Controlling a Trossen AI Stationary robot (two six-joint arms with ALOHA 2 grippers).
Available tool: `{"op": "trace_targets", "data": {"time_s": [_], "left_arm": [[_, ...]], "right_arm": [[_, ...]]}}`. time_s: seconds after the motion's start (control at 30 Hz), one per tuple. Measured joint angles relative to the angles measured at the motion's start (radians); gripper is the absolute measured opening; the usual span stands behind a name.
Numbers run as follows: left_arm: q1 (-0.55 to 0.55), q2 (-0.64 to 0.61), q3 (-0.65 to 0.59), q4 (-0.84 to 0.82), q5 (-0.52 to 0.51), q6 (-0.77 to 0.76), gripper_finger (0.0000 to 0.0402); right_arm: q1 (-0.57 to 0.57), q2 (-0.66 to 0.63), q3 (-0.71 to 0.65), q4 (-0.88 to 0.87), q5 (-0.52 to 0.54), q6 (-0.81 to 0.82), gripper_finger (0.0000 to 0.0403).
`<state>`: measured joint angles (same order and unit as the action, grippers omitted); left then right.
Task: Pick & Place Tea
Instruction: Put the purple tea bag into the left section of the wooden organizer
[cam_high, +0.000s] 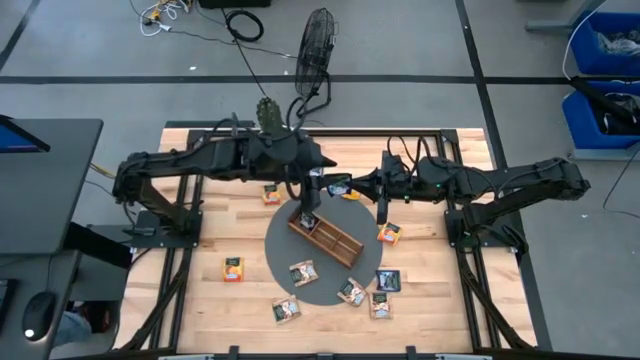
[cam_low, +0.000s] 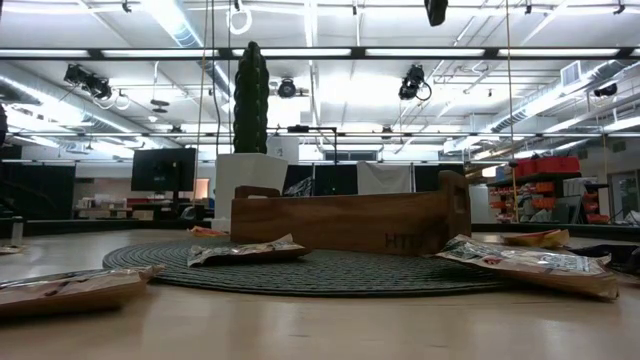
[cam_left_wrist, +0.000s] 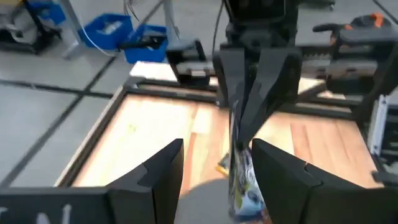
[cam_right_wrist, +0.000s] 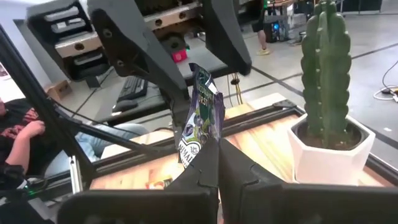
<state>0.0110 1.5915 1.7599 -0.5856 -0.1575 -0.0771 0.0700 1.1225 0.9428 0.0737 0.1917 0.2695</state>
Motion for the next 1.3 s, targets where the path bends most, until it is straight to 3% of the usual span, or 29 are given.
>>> {"op": "trace_targets", "data": {"time_s": [0.23,0.53,0.73,1.1,1.3], "left_arm": [[0.011,0.011,0.001,0.014,0.022,0.008,0.0162],[0.011,0.015,0.000,0.010,0.057,0.088,0.0014],[-0.005,0.015,0.000,-0.034,0.062,0.212,0.0004],[-0.056,0.015,0.000,-0.196,0.042,0.315,0.0002],[-0.096,0.010,-0.050,-0.307,0.044,0.377,0.0001]], "right_arm": [[0.000,0.000,0.000,-0.008,0.000,0.003,0.0000],[0.000,0.000,0.000,-0.037,0.000,0.002,0.0000],[0.008,0.000,-0.001,-0.048,-0.020,-0.017,0.0010],[0.046,-0.027,-0.001,-0.076,-0.026,-0.027,0.0124],[0.060,-0.091,-0.001,-0.181,-0.021,0.030,0.0143]]}}
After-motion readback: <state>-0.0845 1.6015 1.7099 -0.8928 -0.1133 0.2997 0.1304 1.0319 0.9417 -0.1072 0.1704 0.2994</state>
